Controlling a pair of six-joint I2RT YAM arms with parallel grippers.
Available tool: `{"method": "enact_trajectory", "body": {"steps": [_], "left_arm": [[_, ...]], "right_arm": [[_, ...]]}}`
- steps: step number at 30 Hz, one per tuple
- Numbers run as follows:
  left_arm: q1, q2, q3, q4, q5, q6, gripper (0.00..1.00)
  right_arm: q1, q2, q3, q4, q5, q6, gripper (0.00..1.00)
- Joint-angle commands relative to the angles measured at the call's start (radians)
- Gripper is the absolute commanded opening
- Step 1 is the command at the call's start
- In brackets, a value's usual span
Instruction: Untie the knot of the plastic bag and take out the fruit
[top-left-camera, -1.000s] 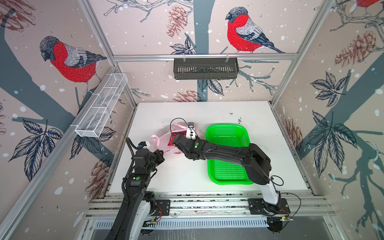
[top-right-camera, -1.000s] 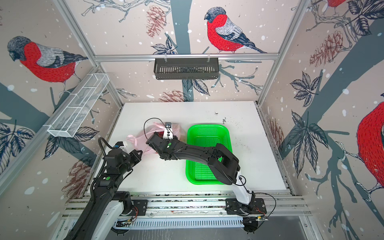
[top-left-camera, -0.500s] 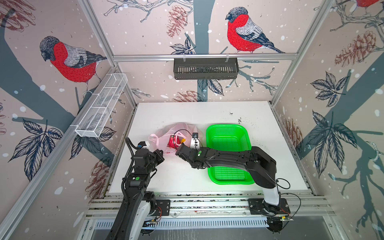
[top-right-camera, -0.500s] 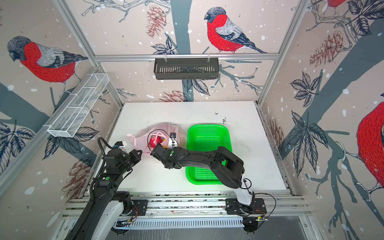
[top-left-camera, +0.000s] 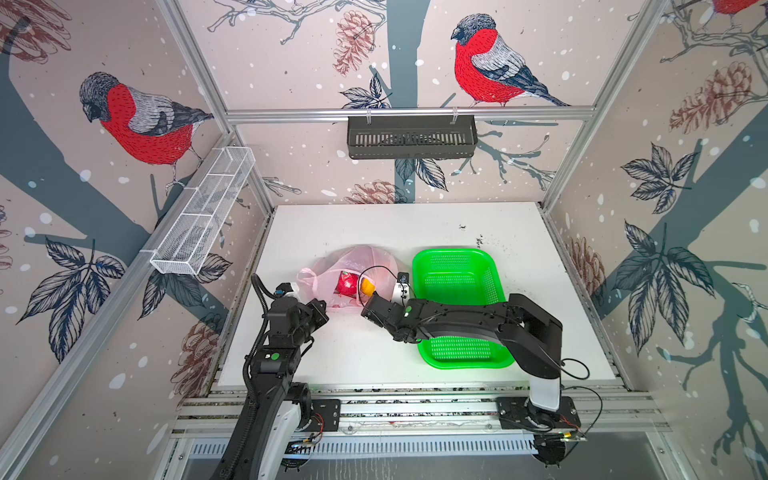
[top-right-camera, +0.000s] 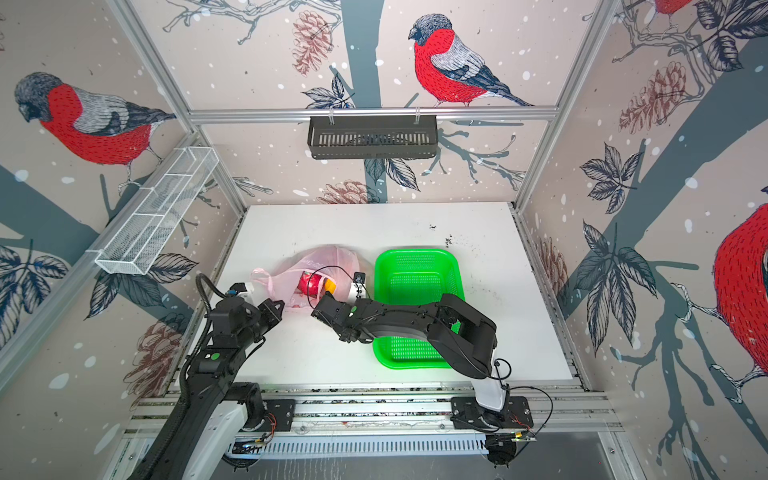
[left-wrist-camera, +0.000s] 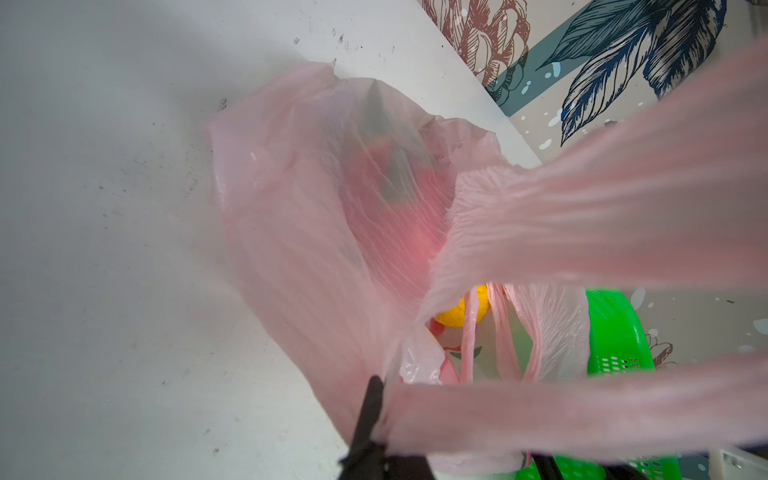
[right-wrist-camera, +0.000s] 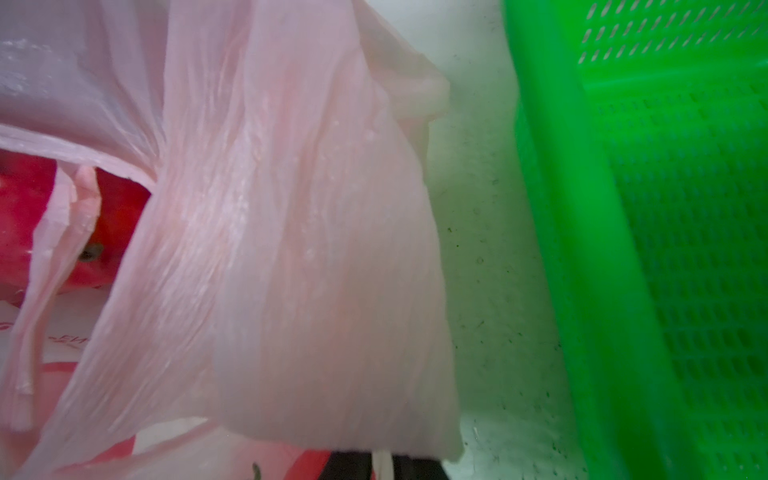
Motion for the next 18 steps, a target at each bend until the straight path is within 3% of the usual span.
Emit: {"method": "enact_trajectory", "body": {"steps": [1,18], "left_arm": [[0.0,0.0,-0.001,0.019,-0.007,0.005,0.0],[-0.001,-0.005,-0.002,0.029,0.019,0.01,0.0]], "right_arm": [[0.013,0.004,0.047,-0.005,0.004,-0.064,0.15],[-0.004,0.191,0.342,0.002,-0.023,-0.244,0.18]]}}
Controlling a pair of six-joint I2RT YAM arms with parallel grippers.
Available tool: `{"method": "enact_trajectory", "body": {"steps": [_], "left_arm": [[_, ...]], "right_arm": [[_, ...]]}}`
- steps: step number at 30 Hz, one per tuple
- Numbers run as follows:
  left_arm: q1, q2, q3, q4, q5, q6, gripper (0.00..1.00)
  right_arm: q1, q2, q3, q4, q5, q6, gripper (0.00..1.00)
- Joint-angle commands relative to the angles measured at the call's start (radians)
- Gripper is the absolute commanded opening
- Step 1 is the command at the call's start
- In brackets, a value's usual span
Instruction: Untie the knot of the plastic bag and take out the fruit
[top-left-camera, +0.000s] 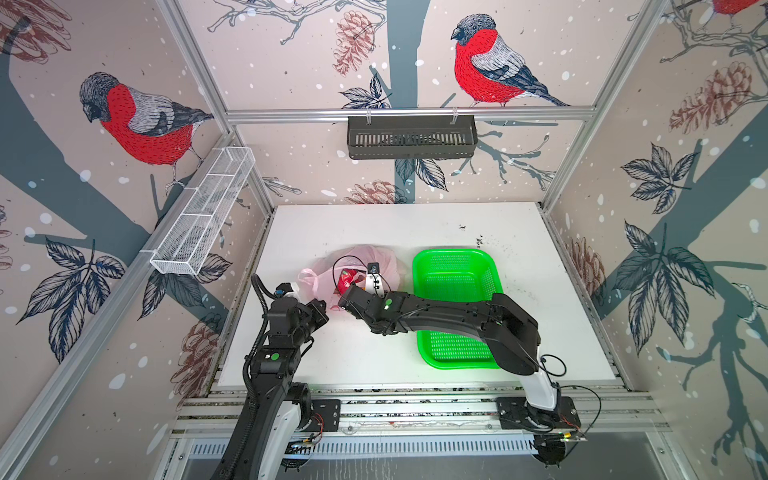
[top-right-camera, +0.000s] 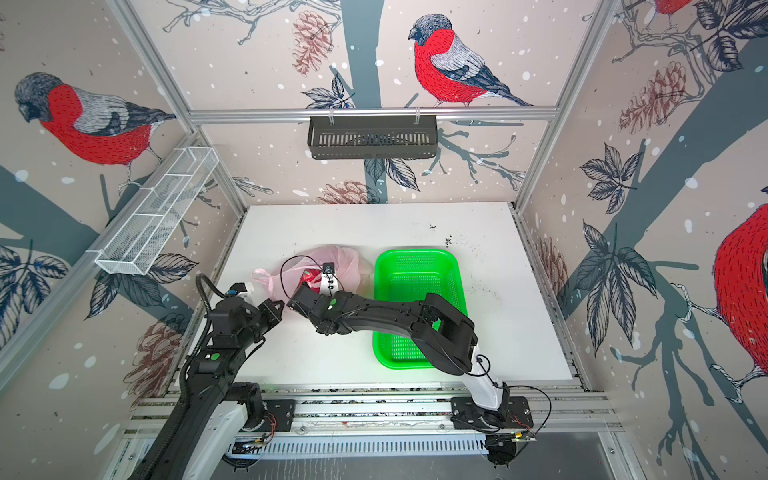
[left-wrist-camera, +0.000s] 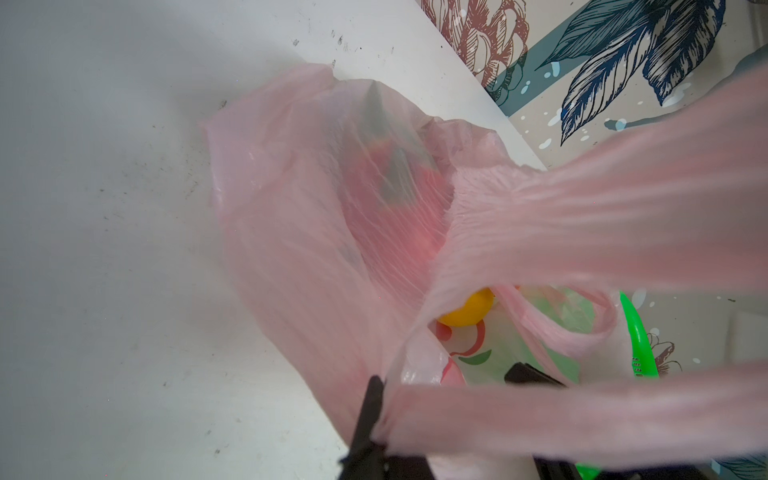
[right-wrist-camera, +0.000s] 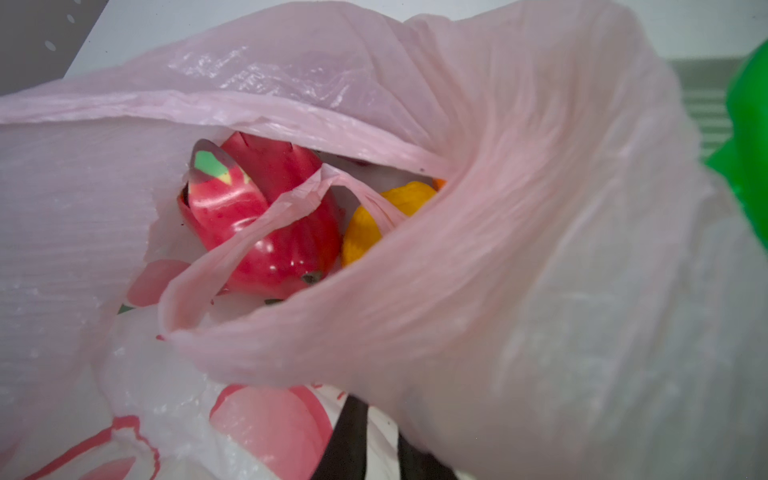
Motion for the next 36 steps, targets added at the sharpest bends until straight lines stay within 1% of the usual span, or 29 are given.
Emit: {"method": "enact_trajectory", "body": {"steps": [1,3,5,10,15,19,29,32,36], "left_arm": [[-0.001,-0.003,-0.001,0.029,0.013,0.005,0.0],[-0.001,-0.004,-0.002,0.03,0.016,0.005,0.0],[-0.001,-0.003,-0.001,0.032,0.017,0.006,0.0],[0.0,-0.001,-0.001,0.037,0.025,0.007,0.0],[0.0,-0.003,-0.004,0.051,0.047,0.007,0.0],[-0.001,-0.002,-0.009,0.06,0.064,0.009,0.0],[0.0,-0.012,-0.013,0.068,0.073,0.012,0.0],[-0.001,-0.014,-0.015,0.07,0.075,0.013,0.0],[-0.001,-0.013,-0.016,0.074,0.081,0.013,0.0]], "right_arm": [[-0.019,0.033,0.05,-0.008,-0.007,-0.037,0.18],[-0.033,0.051,0.077,-0.024,-0.01,-0.034,0.19],[-0.046,0.058,0.087,-0.028,-0.016,-0.028,0.23],[-0.091,0.061,0.087,-0.008,-0.073,-0.009,0.3],[-0.113,0.071,0.097,0.009,-0.124,0.002,0.37],[-0.121,0.096,0.124,0.002,-0.154,0.013,0.46],[-0.137,0.115,0.15,-0.016,-0.146,0.054,0.65],[-0.14,0.126,0.159,-0.022,-0.148,0.073,0.68],[-0.149,0.147,0.176,-0.032,-0.16,0.104,0.7]]}}
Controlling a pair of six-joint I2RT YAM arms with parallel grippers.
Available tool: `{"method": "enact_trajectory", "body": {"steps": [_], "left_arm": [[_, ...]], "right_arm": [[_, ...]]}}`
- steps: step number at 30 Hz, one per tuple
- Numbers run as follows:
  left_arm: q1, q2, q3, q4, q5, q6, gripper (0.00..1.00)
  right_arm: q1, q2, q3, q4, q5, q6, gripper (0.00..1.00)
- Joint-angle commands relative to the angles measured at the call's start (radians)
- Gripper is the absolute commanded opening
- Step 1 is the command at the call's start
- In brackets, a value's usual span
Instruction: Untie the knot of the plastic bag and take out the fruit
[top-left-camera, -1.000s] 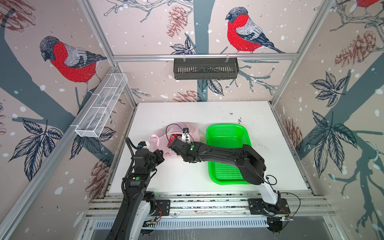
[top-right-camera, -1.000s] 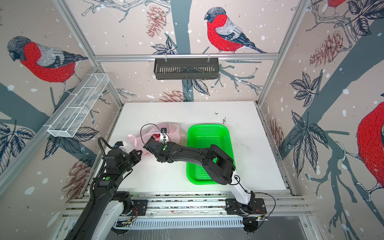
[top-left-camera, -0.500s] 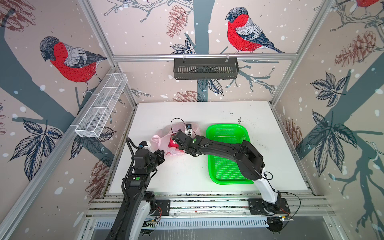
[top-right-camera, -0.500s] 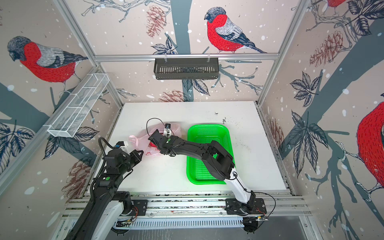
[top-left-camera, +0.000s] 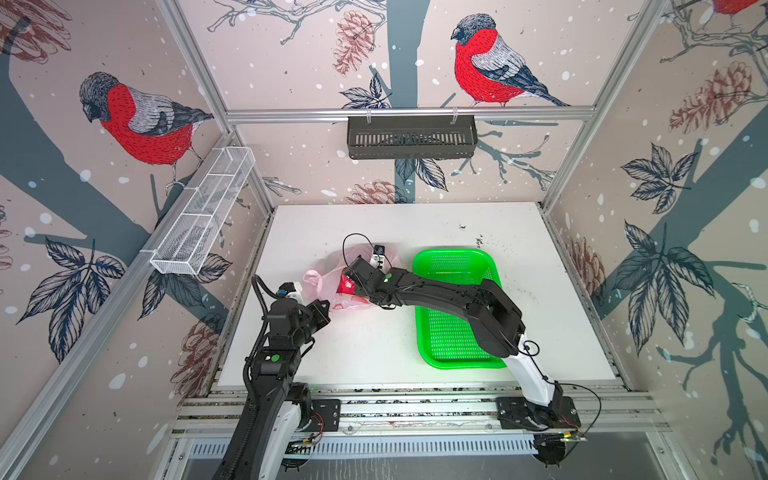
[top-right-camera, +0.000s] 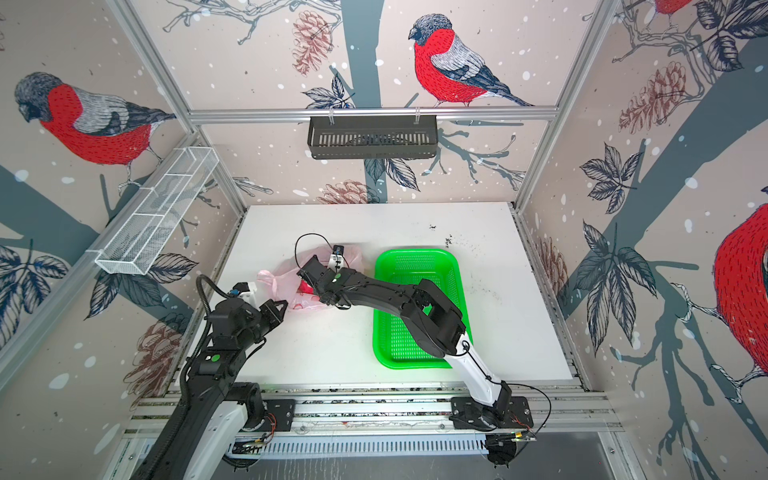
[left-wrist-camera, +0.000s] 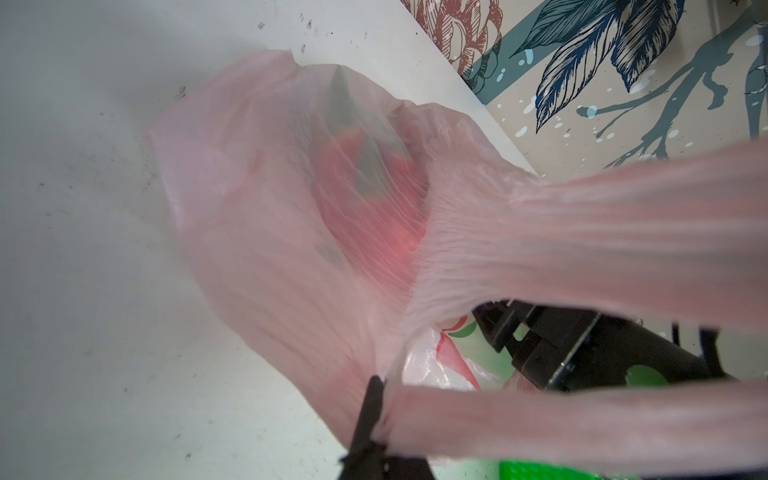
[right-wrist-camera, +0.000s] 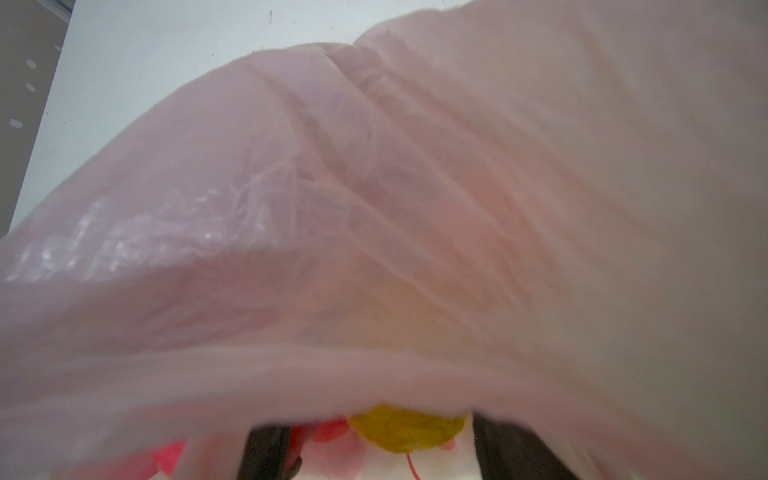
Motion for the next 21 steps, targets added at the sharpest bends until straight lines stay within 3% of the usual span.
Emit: {"method": "enact_trajectory", "body": {"steps": [1,21], "left_arm": [[-0.001,-0.001,0.0,0.045,0.014,0.012,0.0],[-0.008,0.0,-0.004,0.053,0.02,0.013,0.0]], "right_arm": [[-0.006,0.016,0.015,-0.024,-0.004,0.043,0.7],[-0.038,0.037,0.008,-0.009,-0.018,0.1,0.76]]}}
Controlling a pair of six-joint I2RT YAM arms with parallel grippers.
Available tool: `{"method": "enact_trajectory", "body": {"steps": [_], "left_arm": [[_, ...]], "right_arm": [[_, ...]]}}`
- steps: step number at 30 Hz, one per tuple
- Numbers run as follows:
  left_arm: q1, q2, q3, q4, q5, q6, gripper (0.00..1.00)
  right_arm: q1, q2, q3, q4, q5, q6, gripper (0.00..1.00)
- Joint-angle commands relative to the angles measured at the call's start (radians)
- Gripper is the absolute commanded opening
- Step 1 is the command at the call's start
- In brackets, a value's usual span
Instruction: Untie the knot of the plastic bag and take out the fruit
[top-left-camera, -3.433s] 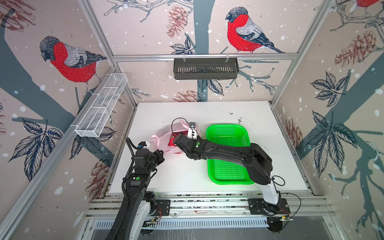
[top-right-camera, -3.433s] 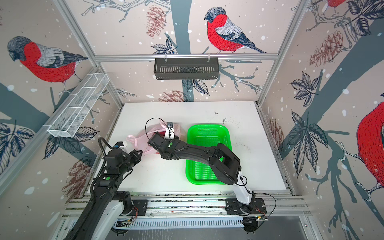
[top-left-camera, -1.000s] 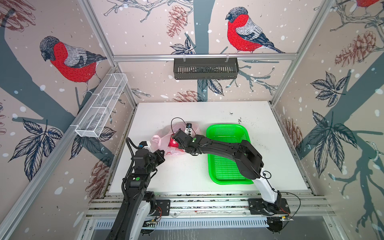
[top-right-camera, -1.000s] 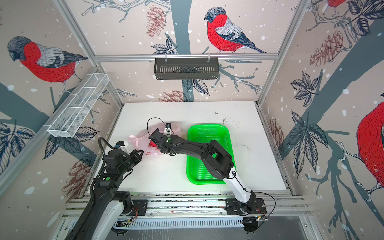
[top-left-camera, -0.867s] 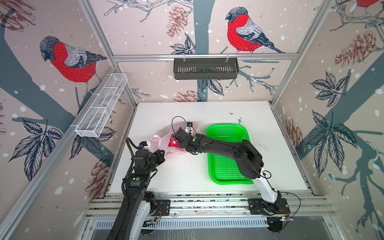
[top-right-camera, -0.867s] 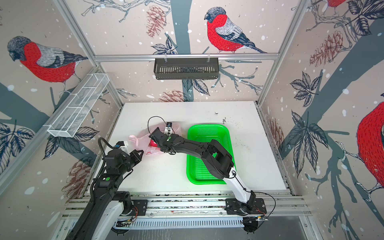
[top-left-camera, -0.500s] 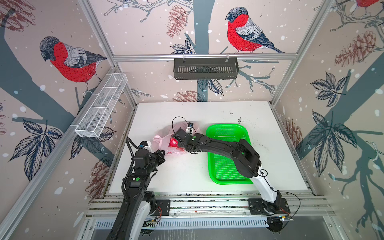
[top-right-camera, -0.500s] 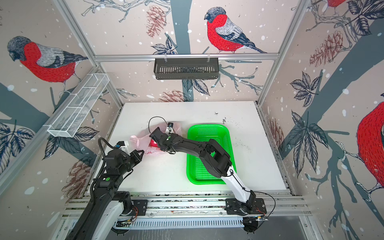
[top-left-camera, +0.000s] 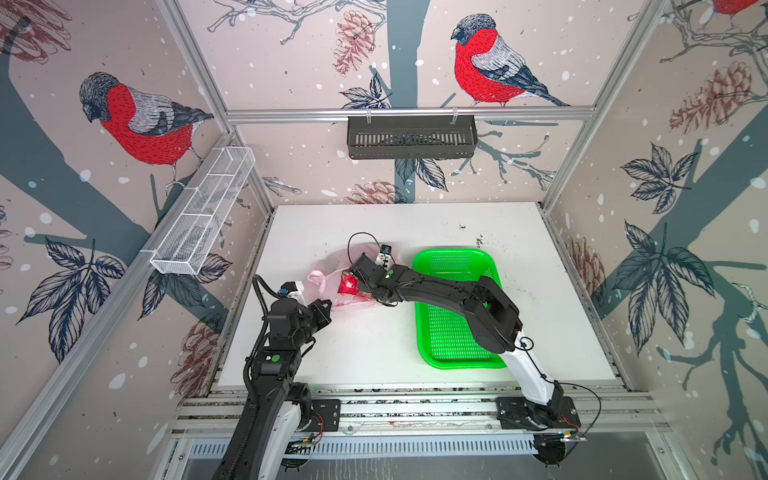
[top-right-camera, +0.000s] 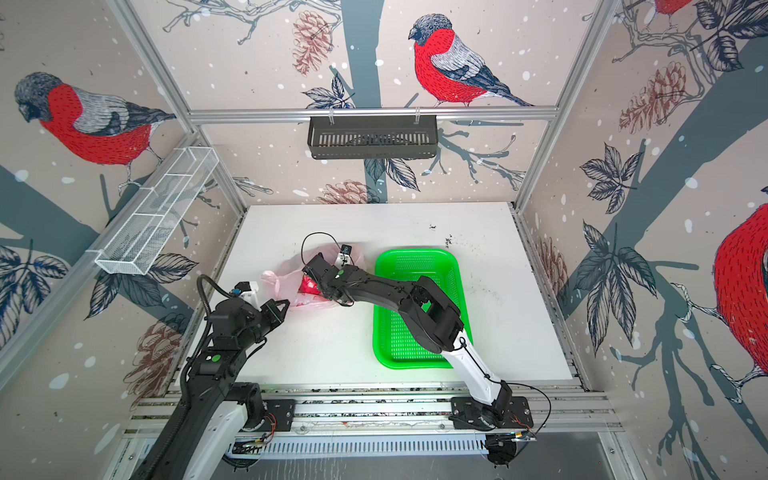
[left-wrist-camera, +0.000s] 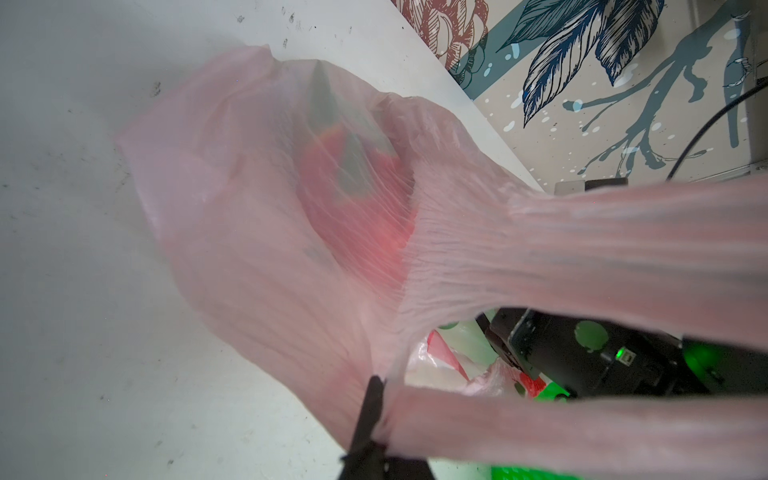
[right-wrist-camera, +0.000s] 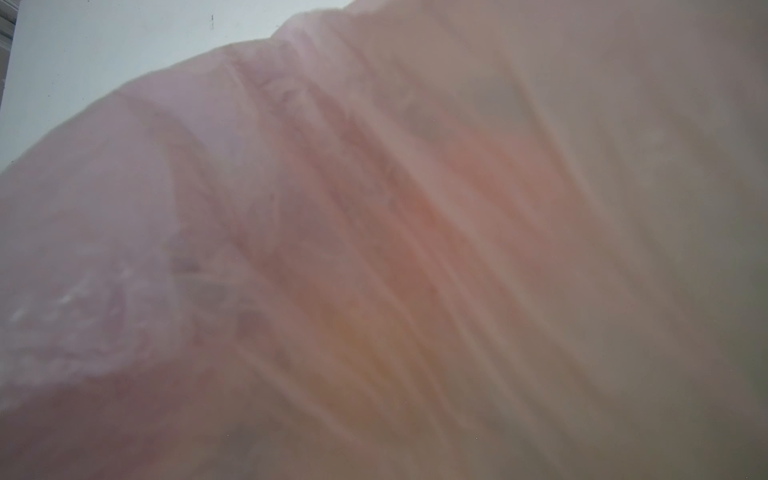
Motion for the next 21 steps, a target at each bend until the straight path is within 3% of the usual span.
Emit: {"method": "enact_trajectory", "body": {"steps": [1,21], "left_arm": [[-0.002,-0.001,-0.002,0.037,-0.001,0.012,0.0],[-0.011,0.009,-0.006,0.045,0.003,0.015,0.0]], "right_arm": [[-0.004,0.01,0.001,0.006,0.001,0.018,0.76],[-0.024,0.035,-0.004,0.043,-0.034,0.027,0.81]]}}
